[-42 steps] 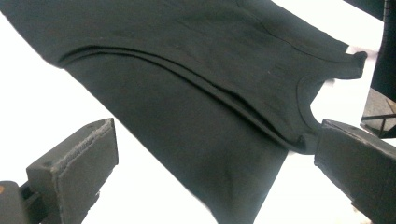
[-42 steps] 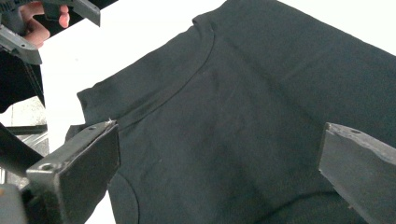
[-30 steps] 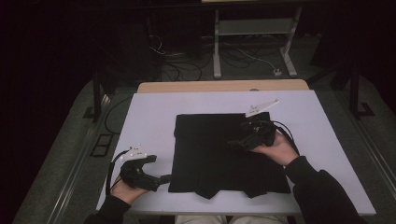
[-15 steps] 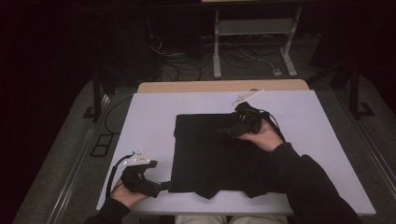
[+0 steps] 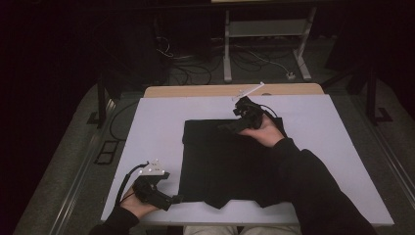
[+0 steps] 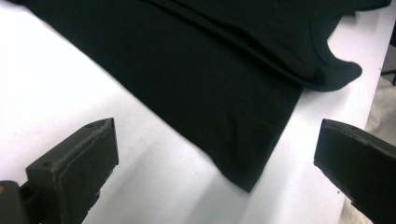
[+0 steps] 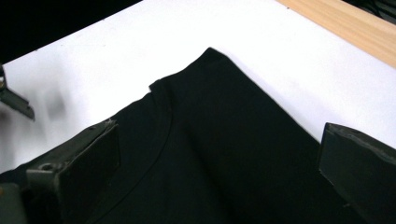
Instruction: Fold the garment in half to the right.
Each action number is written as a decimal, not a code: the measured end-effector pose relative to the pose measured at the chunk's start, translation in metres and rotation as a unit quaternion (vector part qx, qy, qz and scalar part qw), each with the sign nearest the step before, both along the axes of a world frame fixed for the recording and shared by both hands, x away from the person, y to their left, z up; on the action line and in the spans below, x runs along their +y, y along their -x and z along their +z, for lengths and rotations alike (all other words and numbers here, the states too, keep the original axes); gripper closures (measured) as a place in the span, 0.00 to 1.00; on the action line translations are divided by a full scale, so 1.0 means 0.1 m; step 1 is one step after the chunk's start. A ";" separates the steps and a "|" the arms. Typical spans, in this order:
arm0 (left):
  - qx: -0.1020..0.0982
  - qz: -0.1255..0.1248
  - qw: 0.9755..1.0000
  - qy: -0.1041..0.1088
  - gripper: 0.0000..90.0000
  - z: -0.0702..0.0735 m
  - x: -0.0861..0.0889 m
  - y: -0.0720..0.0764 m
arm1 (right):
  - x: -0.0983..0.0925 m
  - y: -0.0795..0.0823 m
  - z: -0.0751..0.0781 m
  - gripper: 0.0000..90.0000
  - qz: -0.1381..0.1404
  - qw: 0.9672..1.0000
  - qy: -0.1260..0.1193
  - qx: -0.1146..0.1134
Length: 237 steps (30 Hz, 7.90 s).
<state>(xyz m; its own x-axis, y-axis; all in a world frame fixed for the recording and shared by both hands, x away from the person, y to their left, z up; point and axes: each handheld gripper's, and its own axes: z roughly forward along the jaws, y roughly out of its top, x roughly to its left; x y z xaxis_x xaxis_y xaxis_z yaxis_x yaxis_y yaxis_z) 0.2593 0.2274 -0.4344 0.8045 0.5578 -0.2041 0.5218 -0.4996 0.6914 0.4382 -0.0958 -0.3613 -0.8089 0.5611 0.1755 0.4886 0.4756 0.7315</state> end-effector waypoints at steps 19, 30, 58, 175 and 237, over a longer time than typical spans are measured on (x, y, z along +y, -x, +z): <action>0.025 -0.046 0.998 -0.045 0.00 -0.06 -0.14 0.02 | 0.49 -0.31 -0.01 0.00 0.003 1.000 0.004 -0.006; 0.016 -0.059 0.997 -0.052 0.03 -0.06 -0.17 0.05 | 0.71 -0.46 -0.14 0.00 0.000 1.000 0.009 0.002; -0.037 -0.057 0.996 -0.064 0.45 -0.06 -0.18 0.06 | 1.10 -0.64 -0.38 0.02 -0.008 1.000 0.015 -0.001; -0.106 -0.085 0.990 0.028 0.94 0.42 -0.67 -0.08 | 0.42 -0.64 -0.35 0.95 -0.072 0.997 -0.027 0.007; -0.106 -0.210 0.971 0.051 0.94 0.53 -2.08 -0.18 | -1.01 -0.36 -0.15 0.95 -0.165 0.986 -0.039 -0.007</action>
